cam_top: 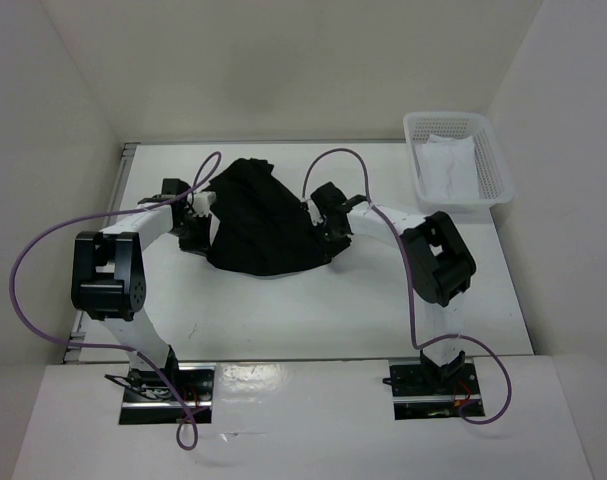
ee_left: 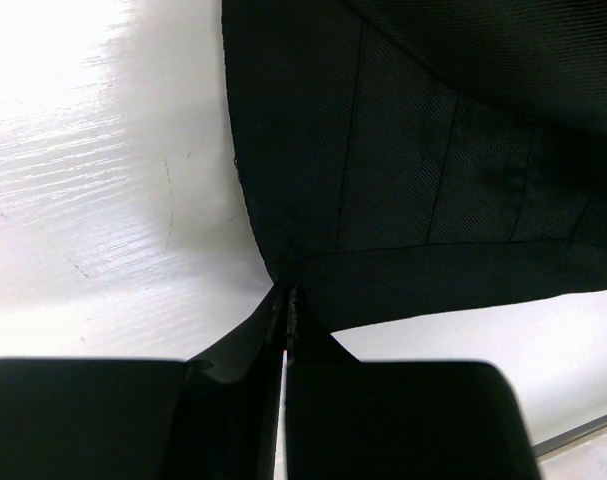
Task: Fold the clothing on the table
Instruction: Flatten the skirt out
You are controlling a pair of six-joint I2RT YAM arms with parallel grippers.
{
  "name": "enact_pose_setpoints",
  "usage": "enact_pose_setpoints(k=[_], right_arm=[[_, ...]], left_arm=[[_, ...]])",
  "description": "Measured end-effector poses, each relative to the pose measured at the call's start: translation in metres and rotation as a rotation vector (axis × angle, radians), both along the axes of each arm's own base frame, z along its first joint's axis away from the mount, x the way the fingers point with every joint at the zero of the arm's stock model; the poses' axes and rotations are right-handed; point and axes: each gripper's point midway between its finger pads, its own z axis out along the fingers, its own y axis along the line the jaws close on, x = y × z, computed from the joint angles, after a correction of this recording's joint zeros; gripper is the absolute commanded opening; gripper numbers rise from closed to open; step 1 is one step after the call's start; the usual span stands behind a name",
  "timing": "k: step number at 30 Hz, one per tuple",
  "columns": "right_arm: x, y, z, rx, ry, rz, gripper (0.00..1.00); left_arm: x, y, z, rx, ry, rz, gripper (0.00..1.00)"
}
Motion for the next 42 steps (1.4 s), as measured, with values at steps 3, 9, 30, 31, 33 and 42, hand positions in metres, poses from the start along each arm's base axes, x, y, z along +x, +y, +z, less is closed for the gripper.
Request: enact_pose_setpoints(k=[3, 9, 30, 31, 33, 42], right_arm=[[-0.004, 0.006, 0.000, 0.006, 0.005, 0.027, 0.31], [-0.012, 0.015, -0.001, 0.020, 0.019, 0.079, 0.00], [-0.002, -0.012, 0.262, 0.205, -0.607, 0.064, 0.00], [-0.005, -0.016, 0.271, 0.208, -0.629, 0.062, 0.00], [-0.011, -0.023, 0.290, 0.218, -0.672, 0.057, 0.00], [-0.045, -0.050, 0.360, 0.302, -0.845, 0.065, 0.00]], left_arm=[[0.000, -0.001, 0.000, 0.003, 0.000, -0.005, 0.00], [-0.003, -0.007, 0.000, 0.005, 0.005, -0.027, 0.00], [-0.004, -0.028, 0.231, -0.007, -0.613, -0.133, 0.00], [-0.007, -0.029, 0.240, -0.008, -0.637, -0.136, 0.00], [-0.012, -0.030, 0.263, -0.007, -0.697, -0.139, 0.00], [-0.076, -0.031, 0.376, -0.030, -1.045, -0.163, 0.00]])
